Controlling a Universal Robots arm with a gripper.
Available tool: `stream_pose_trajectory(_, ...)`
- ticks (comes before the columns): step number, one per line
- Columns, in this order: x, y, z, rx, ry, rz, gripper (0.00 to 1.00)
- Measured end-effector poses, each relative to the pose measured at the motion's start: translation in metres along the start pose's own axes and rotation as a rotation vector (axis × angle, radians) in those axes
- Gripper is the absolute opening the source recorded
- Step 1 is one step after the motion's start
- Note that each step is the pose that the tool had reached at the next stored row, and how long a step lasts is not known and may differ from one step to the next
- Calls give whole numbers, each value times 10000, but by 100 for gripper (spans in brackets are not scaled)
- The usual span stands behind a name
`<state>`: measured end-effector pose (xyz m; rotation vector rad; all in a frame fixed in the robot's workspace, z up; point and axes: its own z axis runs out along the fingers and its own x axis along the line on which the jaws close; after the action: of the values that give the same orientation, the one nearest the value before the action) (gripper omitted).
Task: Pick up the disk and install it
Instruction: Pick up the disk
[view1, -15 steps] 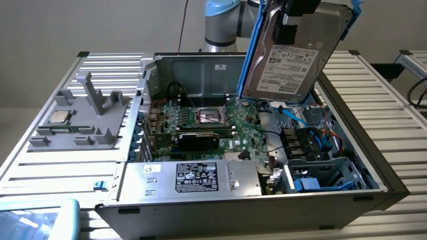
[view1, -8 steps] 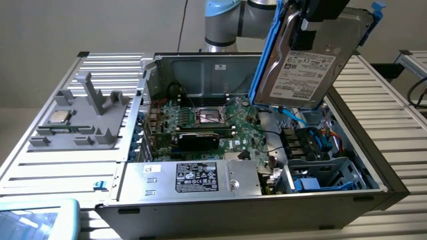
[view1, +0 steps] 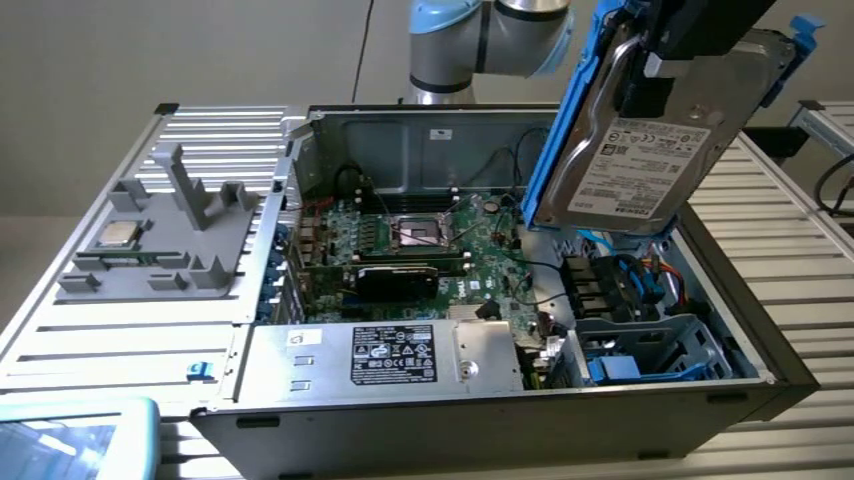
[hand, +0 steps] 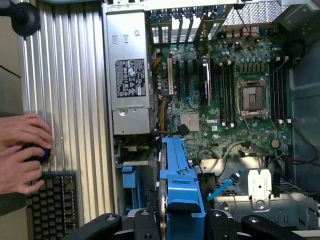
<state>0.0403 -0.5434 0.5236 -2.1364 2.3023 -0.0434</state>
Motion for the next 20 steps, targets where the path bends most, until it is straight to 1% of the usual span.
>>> stream_pose_trajectory(9, 162, -246, 3, 3, -1, 1, 37)
stream_pose_trajectory(15, 241, -412, 6, 5, -1, 1, 37)
stream_pose_trajectory(17, 265, -451, 5, 26, -2, 1, 37)
stream_pose_trajectory(19, 290, -478, 6, 80, -7, 2, 37)
stream_pose_trajectory(20, 299, -488, 6, 123, -10, 2, 37)
